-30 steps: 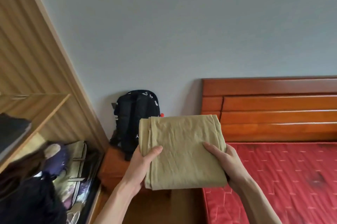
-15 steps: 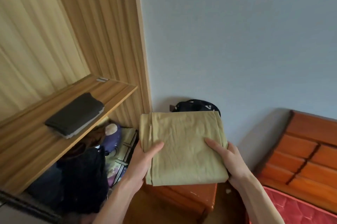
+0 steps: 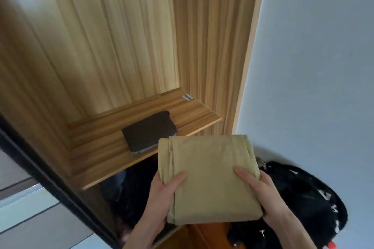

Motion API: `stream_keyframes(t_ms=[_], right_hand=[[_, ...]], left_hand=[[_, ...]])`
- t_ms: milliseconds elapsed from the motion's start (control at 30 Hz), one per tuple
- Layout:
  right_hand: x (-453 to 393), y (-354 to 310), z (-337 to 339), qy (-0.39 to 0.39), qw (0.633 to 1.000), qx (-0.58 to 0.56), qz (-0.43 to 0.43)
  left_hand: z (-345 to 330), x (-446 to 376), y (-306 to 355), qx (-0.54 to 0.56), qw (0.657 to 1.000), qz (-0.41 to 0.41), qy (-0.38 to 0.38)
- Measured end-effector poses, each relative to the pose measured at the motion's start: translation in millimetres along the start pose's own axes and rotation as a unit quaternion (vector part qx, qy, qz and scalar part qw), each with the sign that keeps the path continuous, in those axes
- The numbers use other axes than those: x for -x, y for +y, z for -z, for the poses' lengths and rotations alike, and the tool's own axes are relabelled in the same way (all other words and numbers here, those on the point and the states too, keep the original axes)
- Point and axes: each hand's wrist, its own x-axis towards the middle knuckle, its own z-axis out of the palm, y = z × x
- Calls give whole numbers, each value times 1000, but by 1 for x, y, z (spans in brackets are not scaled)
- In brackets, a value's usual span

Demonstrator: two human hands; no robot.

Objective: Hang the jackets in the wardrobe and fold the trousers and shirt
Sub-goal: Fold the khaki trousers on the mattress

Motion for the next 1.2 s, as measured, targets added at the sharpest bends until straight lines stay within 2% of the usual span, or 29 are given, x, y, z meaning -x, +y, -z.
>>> stream_keyframes(t_ms=[267, 633, 767, 967, 1200], right_hand=[[-94, -8, -81, -44, 998, 41, -17], [-204, -33, -171, -37, 979, 150, 130], [-246, -46, -192, -48, 967, 185, 167], [-311, -39, -214, -53, 956, 226, 179], [-375, -26, -222, -86, 948, 246, 185]], left_hand=[[65, -41, 27, 31, 993, -7, 118], [126, -134, 65, 44, 988, -42, 142], [133, -174, 69, 21, 979, -65, 193], [139, -224, 66, -40, 965, -71, 248], [150, -269, 48, -42, 971, -53, 229]])
